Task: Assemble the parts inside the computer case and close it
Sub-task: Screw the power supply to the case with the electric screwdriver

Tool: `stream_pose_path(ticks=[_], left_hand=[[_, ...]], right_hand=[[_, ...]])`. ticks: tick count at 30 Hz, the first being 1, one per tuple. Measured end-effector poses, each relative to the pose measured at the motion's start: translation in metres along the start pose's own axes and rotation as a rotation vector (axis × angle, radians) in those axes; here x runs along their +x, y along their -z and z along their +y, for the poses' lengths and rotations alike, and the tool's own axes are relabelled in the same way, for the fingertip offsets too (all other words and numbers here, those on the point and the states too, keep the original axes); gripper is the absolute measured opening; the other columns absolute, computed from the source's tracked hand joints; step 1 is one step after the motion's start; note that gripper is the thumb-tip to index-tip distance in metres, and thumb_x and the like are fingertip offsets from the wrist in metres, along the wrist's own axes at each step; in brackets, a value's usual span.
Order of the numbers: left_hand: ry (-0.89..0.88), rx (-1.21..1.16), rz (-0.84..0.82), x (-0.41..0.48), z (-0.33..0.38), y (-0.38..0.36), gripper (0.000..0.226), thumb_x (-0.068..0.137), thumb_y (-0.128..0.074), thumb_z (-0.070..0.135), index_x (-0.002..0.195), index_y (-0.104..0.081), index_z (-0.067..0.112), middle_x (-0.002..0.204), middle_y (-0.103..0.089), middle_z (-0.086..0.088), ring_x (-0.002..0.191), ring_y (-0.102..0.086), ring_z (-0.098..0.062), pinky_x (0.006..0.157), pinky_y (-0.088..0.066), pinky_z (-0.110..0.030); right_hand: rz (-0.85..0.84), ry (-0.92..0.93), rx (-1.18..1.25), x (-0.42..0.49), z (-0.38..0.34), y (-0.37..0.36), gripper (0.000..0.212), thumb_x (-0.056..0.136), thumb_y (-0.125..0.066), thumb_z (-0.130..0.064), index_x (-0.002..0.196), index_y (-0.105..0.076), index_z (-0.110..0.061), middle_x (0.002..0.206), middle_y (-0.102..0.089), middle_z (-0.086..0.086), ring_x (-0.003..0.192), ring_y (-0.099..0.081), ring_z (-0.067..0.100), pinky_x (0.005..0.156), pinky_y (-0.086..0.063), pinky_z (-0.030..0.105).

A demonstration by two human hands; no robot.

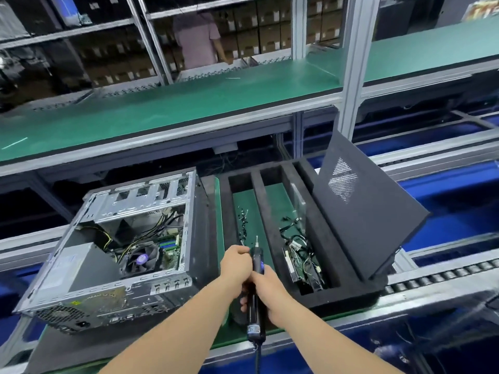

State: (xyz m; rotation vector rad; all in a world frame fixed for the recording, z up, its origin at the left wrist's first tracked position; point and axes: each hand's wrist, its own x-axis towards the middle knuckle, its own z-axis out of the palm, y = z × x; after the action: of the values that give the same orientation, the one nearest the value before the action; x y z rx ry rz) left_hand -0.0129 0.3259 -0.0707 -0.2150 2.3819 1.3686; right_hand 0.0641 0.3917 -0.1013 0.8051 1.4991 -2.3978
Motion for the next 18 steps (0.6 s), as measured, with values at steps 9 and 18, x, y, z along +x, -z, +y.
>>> stream_pose_path(ticks=[9,18], left_hand=[[-0.237,0.697,0.008,0.139,0.073,-0.018,0.031,0.091,-0.055,-0.001,0.118,-0.07,0.006,0.113,-0.067,-0.013,0.11,-0.066,-0.029,0.087,-0.052,-0.029],[-0.527,1.416,-0.029,0.263,0.084,-0.034,0.019,0.081,-0.061,-0.003,0.094,-0.068,0.009,0.1,-0.07,-0.014,0.099,-0.063,-0.03,0.078,-0.049,-0.038]], right_hand=[[0.011,-0.021,-0.036,0.054,-0.002,0.014,0.025,0.099,-0.063,-0.011,0.119,-0.049,-0.018,0.081,-0.059,0.018,0.063,-0.061,0.032,0.064,-0.059,0.047],[0.122,-0.051,0.118,0.1,0.009,0.016,0.026,0.1,-0.067,-0.013,0.122,-0.054,-0.016,0.073,-0.057,0.014,0.051,-0.057,0.028,0.047,-0.052,0.036]])
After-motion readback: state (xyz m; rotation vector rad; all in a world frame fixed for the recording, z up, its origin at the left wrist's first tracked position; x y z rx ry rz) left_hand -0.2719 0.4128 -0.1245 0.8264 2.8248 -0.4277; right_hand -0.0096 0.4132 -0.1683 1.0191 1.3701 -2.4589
